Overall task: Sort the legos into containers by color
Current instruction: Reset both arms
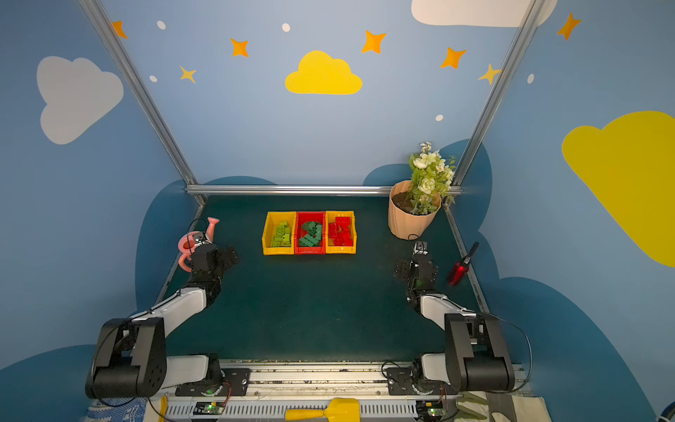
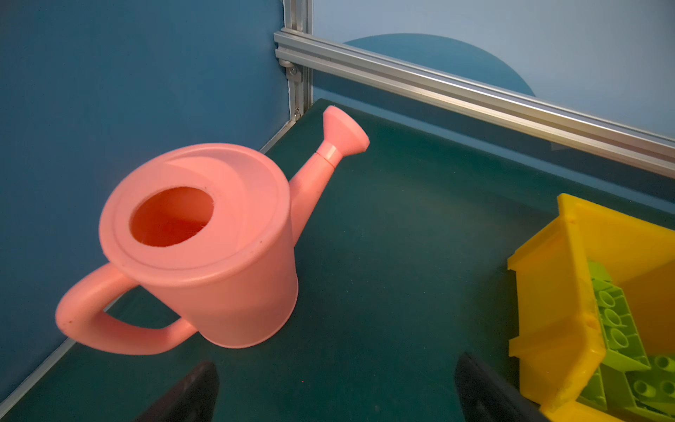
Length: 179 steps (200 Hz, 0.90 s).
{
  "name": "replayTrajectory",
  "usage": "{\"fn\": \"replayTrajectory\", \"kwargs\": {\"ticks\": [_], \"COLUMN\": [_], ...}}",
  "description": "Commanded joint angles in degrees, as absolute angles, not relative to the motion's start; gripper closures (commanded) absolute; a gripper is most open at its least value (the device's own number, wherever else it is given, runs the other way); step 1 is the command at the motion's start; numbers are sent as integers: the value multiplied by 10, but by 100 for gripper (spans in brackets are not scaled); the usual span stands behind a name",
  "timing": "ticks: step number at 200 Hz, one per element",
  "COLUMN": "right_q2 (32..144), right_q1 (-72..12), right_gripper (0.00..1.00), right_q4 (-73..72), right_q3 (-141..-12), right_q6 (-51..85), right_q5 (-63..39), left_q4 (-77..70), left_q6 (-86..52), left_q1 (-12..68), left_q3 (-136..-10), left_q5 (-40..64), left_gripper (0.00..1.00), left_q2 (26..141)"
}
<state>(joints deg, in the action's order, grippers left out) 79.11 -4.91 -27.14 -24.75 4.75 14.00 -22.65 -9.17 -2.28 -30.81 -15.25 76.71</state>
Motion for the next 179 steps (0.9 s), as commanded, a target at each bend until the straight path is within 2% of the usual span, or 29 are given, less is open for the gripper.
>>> {"fn": "replayTrajectory", "kwargs": {"ticks": [1,29,141,158,179], "right_q2": [823,874,869,868,867], "right_q1": [-39,-32,-32,-33,-33], "right_gripper": [3,3,3,3,3], "right_q4": [-383,-501,-477,-477,-476], "right_q3": [-252,-214,-221,-222,-222], "right_q6": [26,22,21,20,19], "right_q5": [112,80,79,81,81], "left_q4": [-254,-296,-194,-248,-407], "left_q6": [-75,-80,-29,-25,-35], "left_q1": [-24,-23,-27,-22,-23], "left_q3": [-302,-288,-386,-342,-249], "left_q5": [-118,-124,-12,-14,-27], "left_gripper": [0,0,0,0,0], "left_q2": [791,824,900,877,867]}}
